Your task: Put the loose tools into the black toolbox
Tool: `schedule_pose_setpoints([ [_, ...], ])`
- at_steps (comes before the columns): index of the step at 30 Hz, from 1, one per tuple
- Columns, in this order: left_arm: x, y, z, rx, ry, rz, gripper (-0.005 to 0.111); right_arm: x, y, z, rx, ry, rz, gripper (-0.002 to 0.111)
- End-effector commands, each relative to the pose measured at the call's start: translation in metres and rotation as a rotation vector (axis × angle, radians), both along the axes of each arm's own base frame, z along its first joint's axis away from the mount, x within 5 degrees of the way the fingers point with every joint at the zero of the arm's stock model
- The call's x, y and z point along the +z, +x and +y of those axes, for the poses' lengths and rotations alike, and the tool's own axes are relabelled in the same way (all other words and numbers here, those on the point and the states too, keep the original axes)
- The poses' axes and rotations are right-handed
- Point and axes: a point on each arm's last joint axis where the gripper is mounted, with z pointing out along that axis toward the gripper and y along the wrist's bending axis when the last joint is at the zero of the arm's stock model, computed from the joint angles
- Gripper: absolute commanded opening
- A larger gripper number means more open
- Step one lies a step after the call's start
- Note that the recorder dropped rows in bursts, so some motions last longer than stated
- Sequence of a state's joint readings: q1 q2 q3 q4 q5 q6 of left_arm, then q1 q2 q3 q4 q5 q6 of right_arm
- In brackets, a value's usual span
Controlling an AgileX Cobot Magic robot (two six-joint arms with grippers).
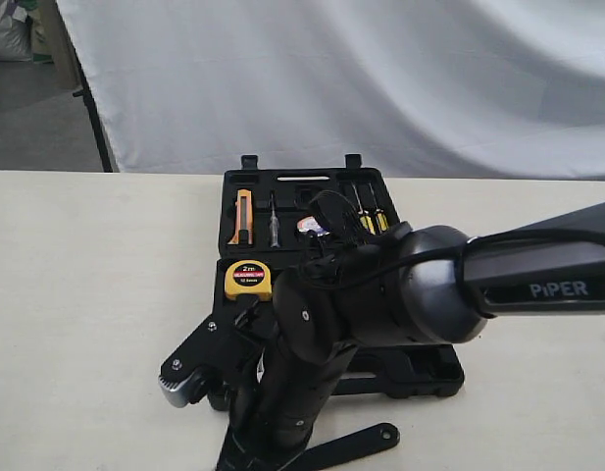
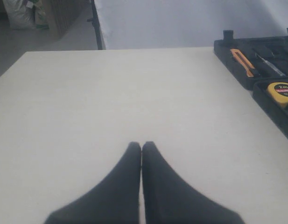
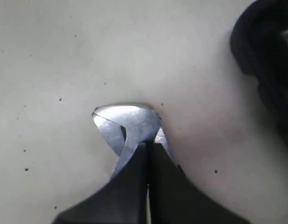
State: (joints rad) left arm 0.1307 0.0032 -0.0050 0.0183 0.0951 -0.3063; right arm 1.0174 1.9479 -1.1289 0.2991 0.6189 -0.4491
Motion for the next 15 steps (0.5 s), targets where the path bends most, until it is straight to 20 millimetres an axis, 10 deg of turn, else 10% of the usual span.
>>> schedule_pose_setpoints([
  [1,0.002,-0.001,0.001,0.026,0.002,-0.013,0.001,0.000,0.005,0.004,-0.086,0.013,0.000,0.002],
  [9,0.002,-0.001,0.001,0.026,0.002,-0.013,0.001,0.002,0.006,0.005,-0.055,0.015,-0.030,0.064],
  [15,0.002,-0.001,0.001,0.026,0.002,-0.013,0.001,0.013,0.006,0.005,-0.029,0.044,-0.056,0.072],
])
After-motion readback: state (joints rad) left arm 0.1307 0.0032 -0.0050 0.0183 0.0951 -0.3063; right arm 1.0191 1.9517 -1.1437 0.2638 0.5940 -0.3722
